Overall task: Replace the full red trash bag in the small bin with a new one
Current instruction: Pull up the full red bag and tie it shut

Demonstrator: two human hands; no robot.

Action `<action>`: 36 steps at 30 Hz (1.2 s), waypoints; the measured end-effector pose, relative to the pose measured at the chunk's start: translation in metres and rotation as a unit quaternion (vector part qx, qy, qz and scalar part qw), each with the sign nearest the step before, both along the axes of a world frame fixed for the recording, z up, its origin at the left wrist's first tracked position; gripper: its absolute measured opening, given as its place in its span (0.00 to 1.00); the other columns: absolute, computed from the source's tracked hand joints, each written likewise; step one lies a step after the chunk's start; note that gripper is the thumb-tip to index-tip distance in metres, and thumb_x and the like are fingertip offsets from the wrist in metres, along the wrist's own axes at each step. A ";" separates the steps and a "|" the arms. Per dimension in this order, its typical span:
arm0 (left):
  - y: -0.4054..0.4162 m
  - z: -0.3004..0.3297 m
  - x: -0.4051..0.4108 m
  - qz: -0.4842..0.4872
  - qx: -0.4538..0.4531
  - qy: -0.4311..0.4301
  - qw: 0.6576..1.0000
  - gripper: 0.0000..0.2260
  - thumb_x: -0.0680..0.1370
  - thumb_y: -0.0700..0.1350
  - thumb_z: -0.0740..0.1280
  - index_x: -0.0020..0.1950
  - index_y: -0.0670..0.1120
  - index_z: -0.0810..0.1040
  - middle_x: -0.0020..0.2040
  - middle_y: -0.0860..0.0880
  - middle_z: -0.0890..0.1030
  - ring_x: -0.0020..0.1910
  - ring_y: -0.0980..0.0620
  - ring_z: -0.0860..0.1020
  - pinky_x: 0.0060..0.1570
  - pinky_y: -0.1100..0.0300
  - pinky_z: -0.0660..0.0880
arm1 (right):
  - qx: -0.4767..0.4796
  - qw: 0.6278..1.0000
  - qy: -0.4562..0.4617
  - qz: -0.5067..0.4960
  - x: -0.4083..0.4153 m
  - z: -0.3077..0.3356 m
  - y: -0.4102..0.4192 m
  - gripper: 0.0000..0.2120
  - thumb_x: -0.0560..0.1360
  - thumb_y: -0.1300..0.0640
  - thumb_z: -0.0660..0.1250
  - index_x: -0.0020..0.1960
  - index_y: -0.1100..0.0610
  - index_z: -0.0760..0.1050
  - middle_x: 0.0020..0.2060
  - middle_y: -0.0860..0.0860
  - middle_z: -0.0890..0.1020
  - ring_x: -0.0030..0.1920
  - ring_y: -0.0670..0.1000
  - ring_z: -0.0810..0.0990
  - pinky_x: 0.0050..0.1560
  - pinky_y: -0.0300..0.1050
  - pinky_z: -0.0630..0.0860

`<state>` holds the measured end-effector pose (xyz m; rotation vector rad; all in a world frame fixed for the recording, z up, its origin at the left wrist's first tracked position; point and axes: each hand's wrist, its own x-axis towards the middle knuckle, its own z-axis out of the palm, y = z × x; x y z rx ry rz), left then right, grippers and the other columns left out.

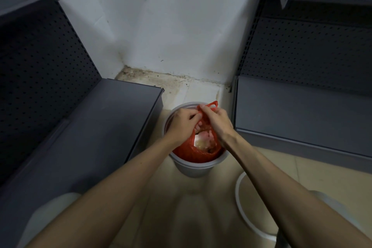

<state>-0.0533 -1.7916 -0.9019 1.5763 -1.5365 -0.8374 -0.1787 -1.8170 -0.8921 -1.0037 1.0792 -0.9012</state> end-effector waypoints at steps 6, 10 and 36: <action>-0.008 -0.013 0.012 -0.012 0.045 0.037 0.998 0.06 0.79 0.40 0.69 0.48 0.39 0.83 0.35 0.44 0.84 0.31 0.53 0.81 0.40 0.61 0.79 | 0.011 0.998 -0.058 -0.001 -0.014 -0.013 -0.005 0.17 0.80 0.56 0.64 0.53 0.73 0.77 0.36 0.61 0.82 0.34 0.57 0.81 0.40 0.50 0.81; -0.012 -0.019 0.023 -0.006 0.078 0.031 0.996 0.05 0.77 0.38 0.70 0.43 0.46 0.82 0.31 0.50 0.81 0.26 0.58 0.77 0.33 0.62 0.74 | -0.084 0.994 0.048 0.056 -0.021 -0.016 -0.002 0.15 0.80 0.59 0.63 0.48 0.73 0.79 0.37 0.58 0.83 0.38 0.51 0.82 0.41 0.43 0.79; -0.002 -0.025 0.015 0.027 0.074 -0.066 0.995 0.09 0.76 0.40 0.71 0.56 0.43 0.85 0.51 0.46 0.86 0.50 0.52 0.83 0.59 0.56 0.77 | -0.385 0.736 0.530 0.170 -0.023 -0.045 -0.001 0.11 0.77 0.55 0.63 0.57 0.50 0.80 0.53 0.53 0.76 0.55 0.56 0.74 0.56 0.50 0.65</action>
